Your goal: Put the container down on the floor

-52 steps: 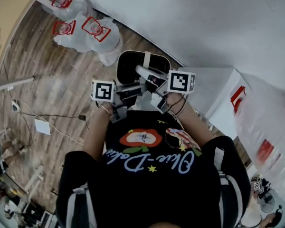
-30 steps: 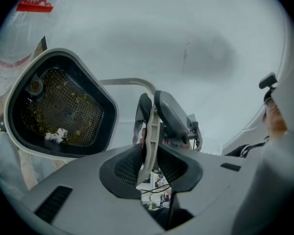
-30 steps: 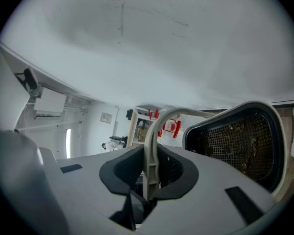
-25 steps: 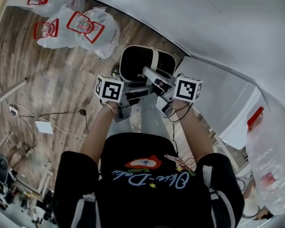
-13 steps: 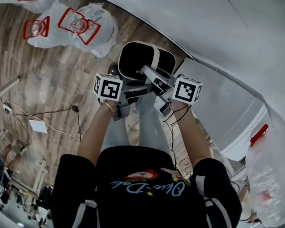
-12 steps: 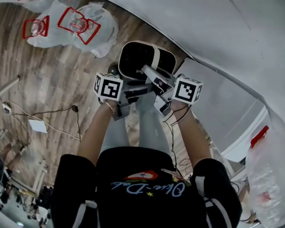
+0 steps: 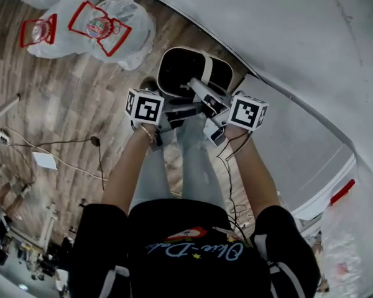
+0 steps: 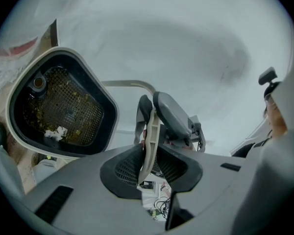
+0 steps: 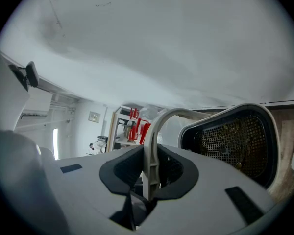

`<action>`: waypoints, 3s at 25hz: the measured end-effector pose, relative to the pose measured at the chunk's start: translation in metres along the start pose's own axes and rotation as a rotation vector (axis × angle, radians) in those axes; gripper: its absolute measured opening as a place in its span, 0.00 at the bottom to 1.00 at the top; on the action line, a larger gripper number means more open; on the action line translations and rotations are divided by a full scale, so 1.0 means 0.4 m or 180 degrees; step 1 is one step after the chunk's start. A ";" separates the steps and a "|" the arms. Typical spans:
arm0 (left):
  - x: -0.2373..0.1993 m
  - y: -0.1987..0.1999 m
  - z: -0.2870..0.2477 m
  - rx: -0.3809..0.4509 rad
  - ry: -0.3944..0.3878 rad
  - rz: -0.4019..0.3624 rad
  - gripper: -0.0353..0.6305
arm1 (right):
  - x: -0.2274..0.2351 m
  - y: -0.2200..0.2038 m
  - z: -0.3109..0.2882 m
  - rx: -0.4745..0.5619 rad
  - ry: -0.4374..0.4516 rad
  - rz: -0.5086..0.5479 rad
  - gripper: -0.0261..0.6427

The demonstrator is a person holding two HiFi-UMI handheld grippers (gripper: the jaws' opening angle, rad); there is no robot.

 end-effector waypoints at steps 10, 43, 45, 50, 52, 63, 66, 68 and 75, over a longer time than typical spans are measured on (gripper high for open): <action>-0.109 0.028 0.001 0.0180 0.0018 0.0089 0.18 | 0.089 -0.009 -0.077 -0.0265 -0.0047 0.0131 0.12; -0.358 0.146 -0.020 0.0236 0.0167 0.0042 0.17 | 0.311 0.034 -0.243 -0.0147 -0.0259 0.0093 0.12; -0.371 0.152 -0.022 0.0239 0.0191 0.0027 0.17 | 0.324 0.036 -0.250 -0.0154 -0.0266 0.0100 0.12; -0.413 0.164 -0.020 0.0229 0.0241 0.0035 0.17 | 0.358 0.036 -0.273 -0.0107 -0.0278 0.0084 0.12; -0.428 0.164 -0.018 0.0212 0.0279 0.0022 0.17 | 0.371 0.031 -0.278 -0.0097 -0.0286 0.0064 0.12; -0.497 0.173 -0.030 0.0232 0.0352 0.0033 0.17 | 0.440 0.026 -0.300 -0.0049 -0.0343 0.0021 0.12; -0.507 0.175 -0.037 0.0281 0.0343 0.0066 0.17 | 0.456 0.026 -0.302 -0.0059 -0.0348 0.0017 0.12; -0.513 0.176 -0.046 0.0278 0.0346 0.0058 0.17 | 0.467 0.027 -0.302 -0.0075 -0.0377 0.0025 0.12; -0.541 0.172 -0.069 0.0114 0.0401 -0.0016 0.17 | 0.502 0.023 -0.301 -0.0123 -0.0500 0.0046 0.13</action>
Point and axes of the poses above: the fingertips, and each gripper's own axes: z backward along the fingers, x to its right, y out of its top, the point moved 5 cm from there along z, backward along the fingers, and after that the axes turned 3 degrees about x, right-handed, at the moved point
